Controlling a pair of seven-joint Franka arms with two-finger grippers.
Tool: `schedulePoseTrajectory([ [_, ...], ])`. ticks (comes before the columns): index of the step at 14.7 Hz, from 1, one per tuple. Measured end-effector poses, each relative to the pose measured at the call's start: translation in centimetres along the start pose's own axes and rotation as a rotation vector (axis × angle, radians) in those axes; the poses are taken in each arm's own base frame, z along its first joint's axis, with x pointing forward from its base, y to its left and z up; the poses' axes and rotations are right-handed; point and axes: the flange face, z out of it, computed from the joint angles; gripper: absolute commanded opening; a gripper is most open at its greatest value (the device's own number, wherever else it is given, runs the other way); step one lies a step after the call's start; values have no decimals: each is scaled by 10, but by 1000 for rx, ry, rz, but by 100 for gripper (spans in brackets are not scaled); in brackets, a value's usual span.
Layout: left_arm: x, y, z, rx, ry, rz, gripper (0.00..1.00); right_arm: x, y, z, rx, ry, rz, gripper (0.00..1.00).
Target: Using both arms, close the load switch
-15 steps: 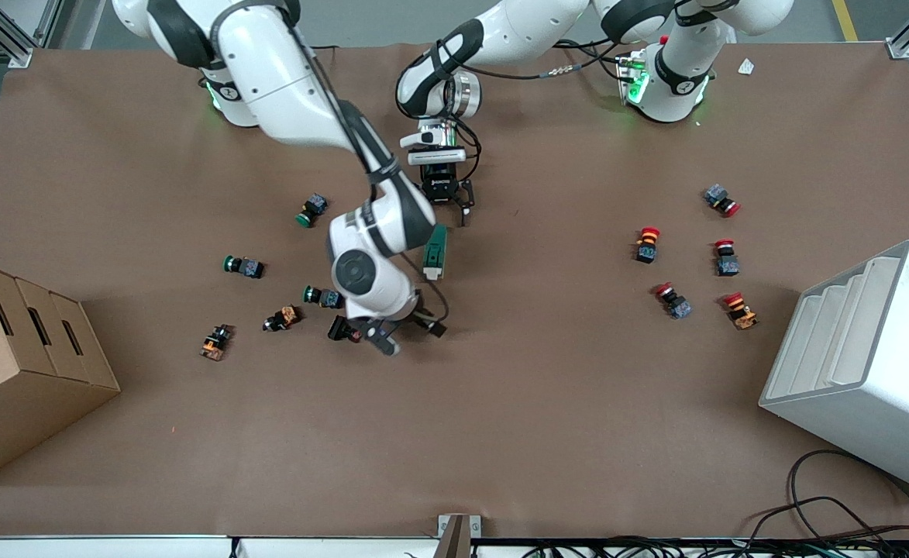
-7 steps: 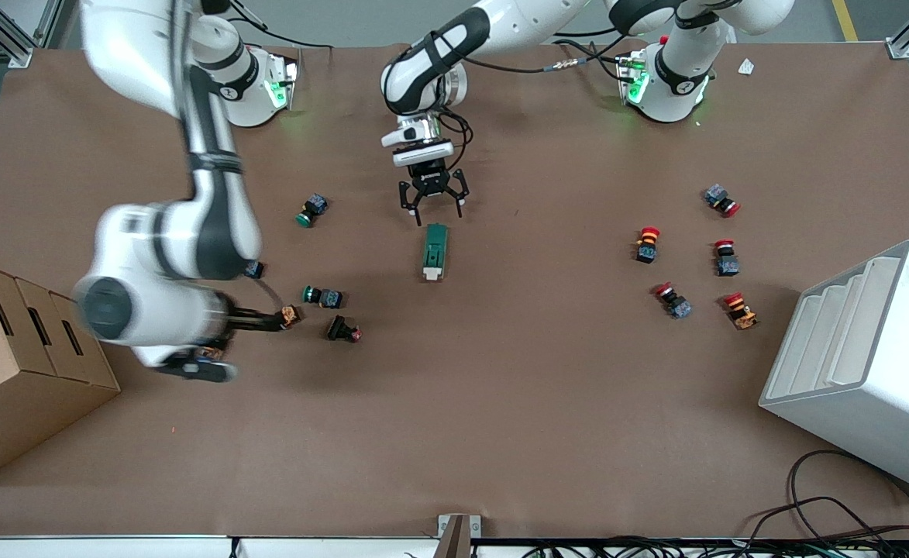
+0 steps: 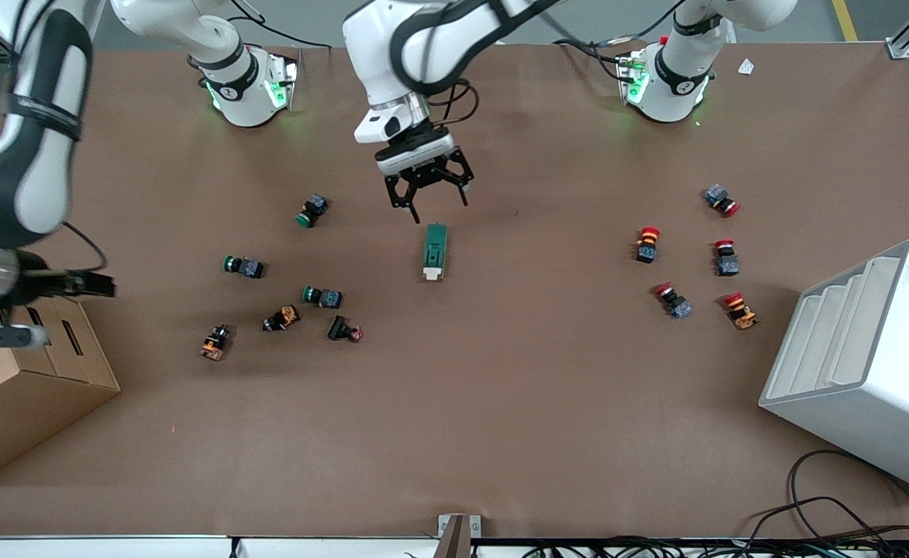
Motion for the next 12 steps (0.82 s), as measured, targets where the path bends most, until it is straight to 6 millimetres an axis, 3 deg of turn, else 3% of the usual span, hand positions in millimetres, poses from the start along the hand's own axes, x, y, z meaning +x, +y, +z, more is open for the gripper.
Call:
schedulePoseTrajectory([
  [3,109,-63,1,3,-92,49,100,-7,11,-19,8,-11,3,100],
  [6,192,-128,10,-29,-192,84,100,-9,11,-24,13,-21,-28,100],
  [9,254,-197,19,-73,-257,143,100,-10,-7,-24,18,-47,-58,100],
  [12,299,-266,26,-155,-331,208,100,-12,-10,-24,23,-65,-60,100],
])
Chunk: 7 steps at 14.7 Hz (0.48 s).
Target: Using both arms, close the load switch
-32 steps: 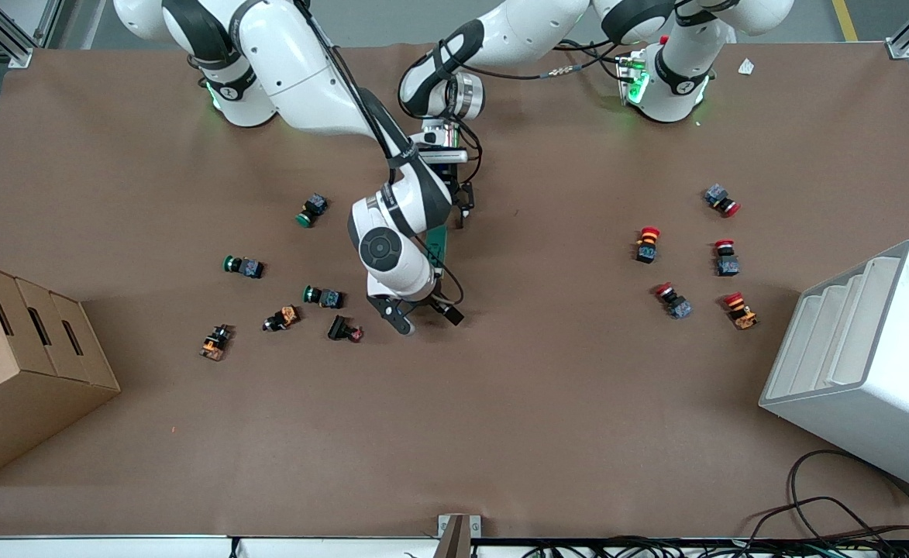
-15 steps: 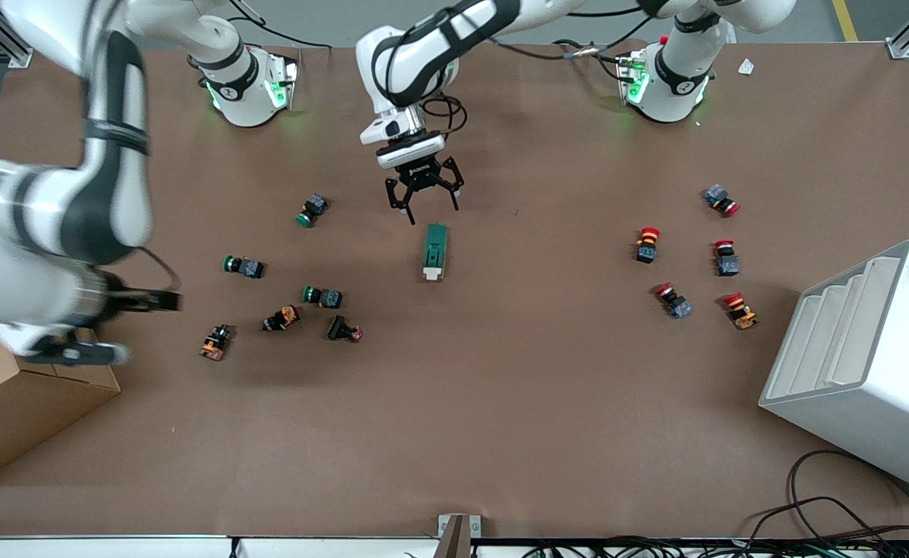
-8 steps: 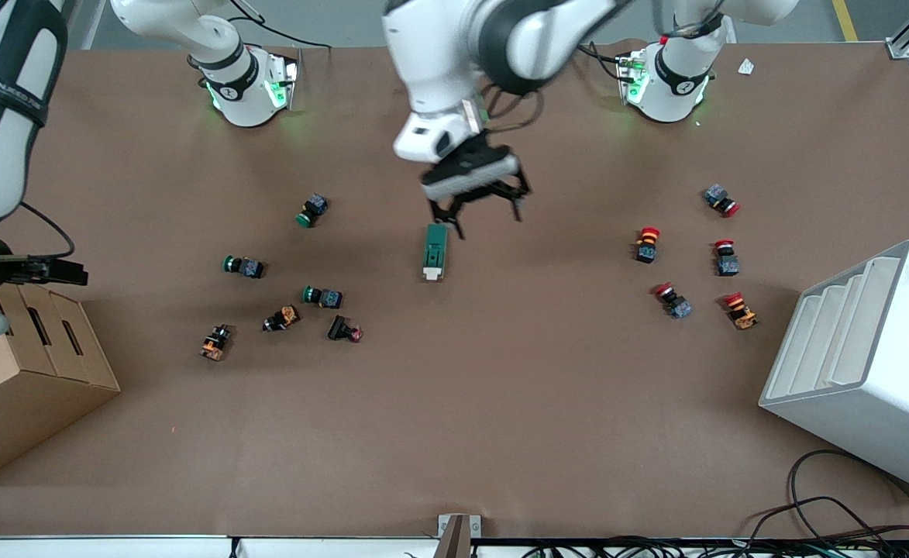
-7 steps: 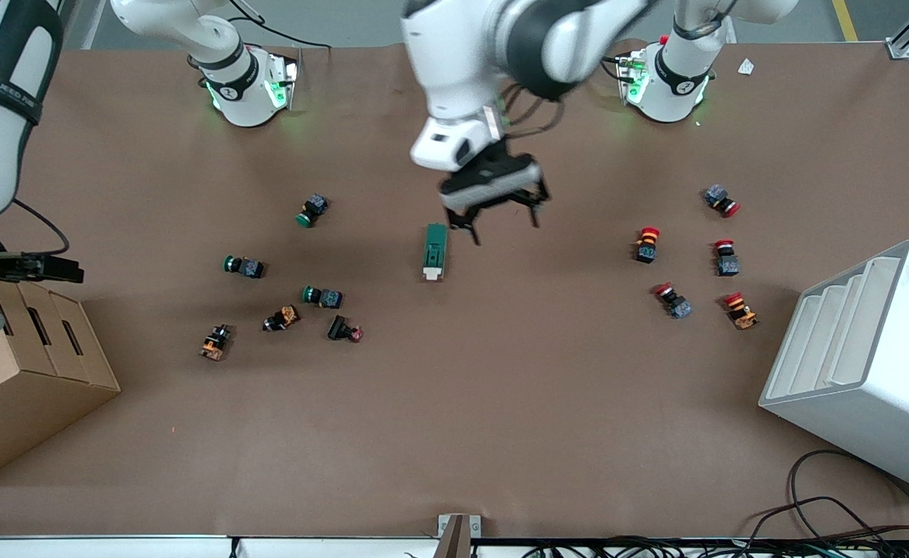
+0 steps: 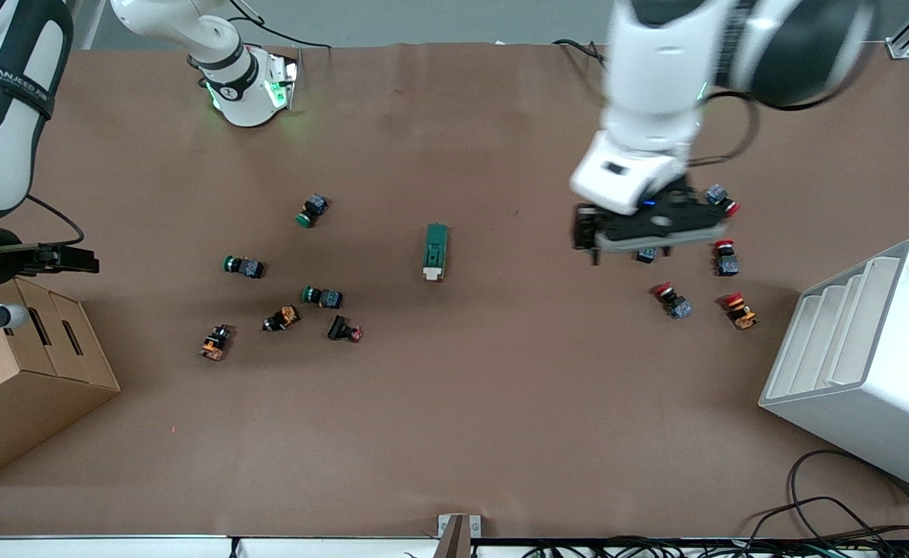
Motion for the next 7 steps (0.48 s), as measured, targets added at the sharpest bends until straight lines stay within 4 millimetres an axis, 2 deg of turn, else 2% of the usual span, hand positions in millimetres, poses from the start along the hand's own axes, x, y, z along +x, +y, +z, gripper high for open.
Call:
schedulePoseTrajectory([
  [4,8,-92,-23,-70,-92,105,100,1,18,2,48,3,44,100],
  [6,2,-124,-27,-79,-125,150,100,-5,22,-7,37,4,59,100],
  [7,-3,-137,-27,-89,-140,154,100,-10,16,-16,26,13,69,100],
])
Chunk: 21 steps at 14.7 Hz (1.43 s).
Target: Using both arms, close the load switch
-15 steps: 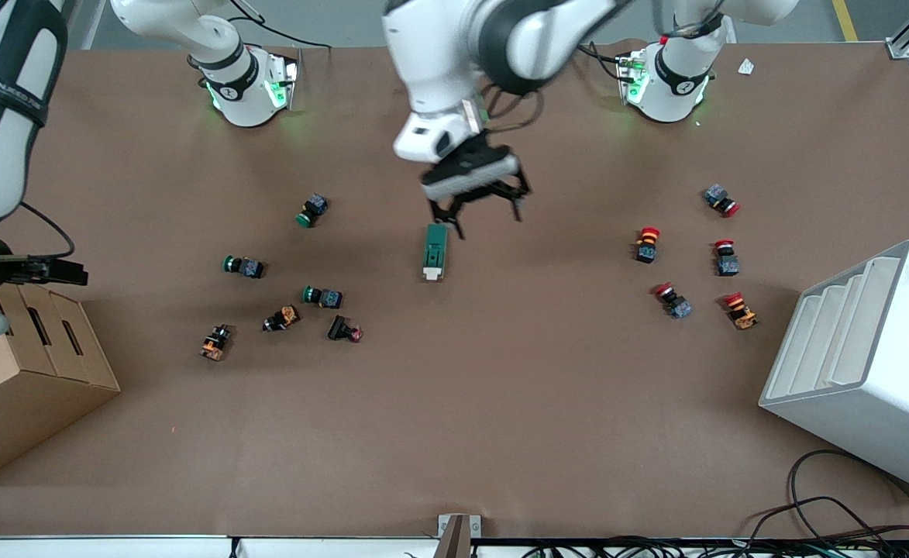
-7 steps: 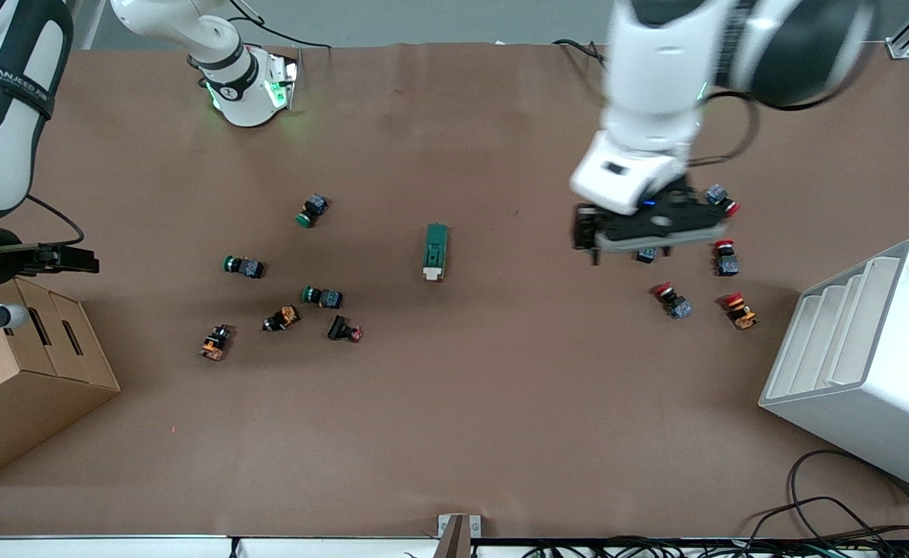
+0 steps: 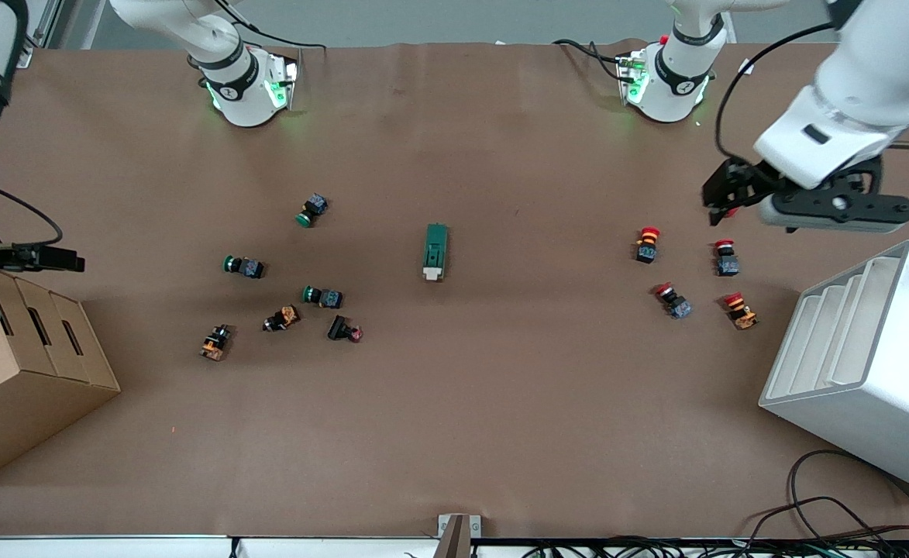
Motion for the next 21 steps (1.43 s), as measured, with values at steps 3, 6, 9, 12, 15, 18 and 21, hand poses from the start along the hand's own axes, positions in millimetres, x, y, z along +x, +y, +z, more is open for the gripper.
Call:
schedulePoseTrajectory([
  [3,-23,-23,5,-28,-36,-18,100,-23,-34,-33,-15,44,27,100],
  [6,-46,-29,7,-19,-54,-31,100,-41,-44,-50,-10,66,20,100],
  [9,-59,-33,4,-14,-53,-27,100,-47,-38,-45,-6,58,29,100],
  [12,-63,-45,-1,-16,-43,6,100,-57,-37,-42,-5,71,26,100],
  [15,-63,-50,-1,-17,-42,11,100,-74,-20,-50,-2,87,15,100],
  [18,-63,-50,-1,-17,-42,11,100,-90,-15,-63,0,113,9,100],
  [21,-64,-51,-1,-23,-53,9,100,-109,-16,-68,4,125,6,100],
])
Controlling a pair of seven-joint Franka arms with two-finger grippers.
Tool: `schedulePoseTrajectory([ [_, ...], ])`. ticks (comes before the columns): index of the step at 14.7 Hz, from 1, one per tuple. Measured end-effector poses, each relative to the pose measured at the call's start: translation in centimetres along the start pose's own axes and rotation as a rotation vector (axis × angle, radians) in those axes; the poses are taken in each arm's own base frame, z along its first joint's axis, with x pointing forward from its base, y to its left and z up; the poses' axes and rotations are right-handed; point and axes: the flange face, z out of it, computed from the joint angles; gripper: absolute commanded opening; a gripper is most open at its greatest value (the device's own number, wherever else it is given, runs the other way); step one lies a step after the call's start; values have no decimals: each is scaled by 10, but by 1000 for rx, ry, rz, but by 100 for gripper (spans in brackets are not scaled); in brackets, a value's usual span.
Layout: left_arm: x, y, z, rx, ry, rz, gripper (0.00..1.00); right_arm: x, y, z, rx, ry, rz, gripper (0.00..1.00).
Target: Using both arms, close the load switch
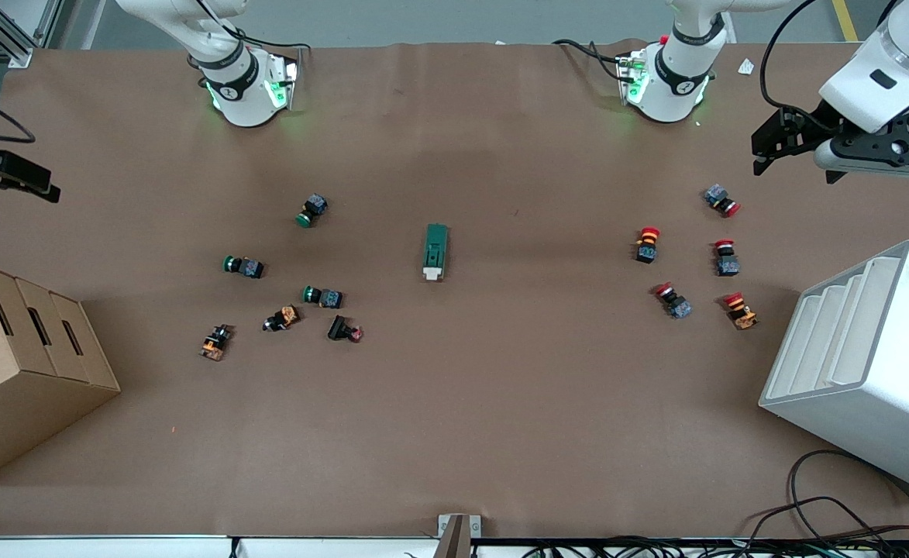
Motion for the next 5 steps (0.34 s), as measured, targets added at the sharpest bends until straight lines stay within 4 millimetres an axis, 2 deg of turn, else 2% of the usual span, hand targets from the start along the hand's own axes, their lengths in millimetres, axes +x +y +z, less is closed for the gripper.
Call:
schedulePoseTrajectory([
  [5,-2,-6,-6,-4,-10,-12,100,-28,0,-19,4,42,-2,100],
])
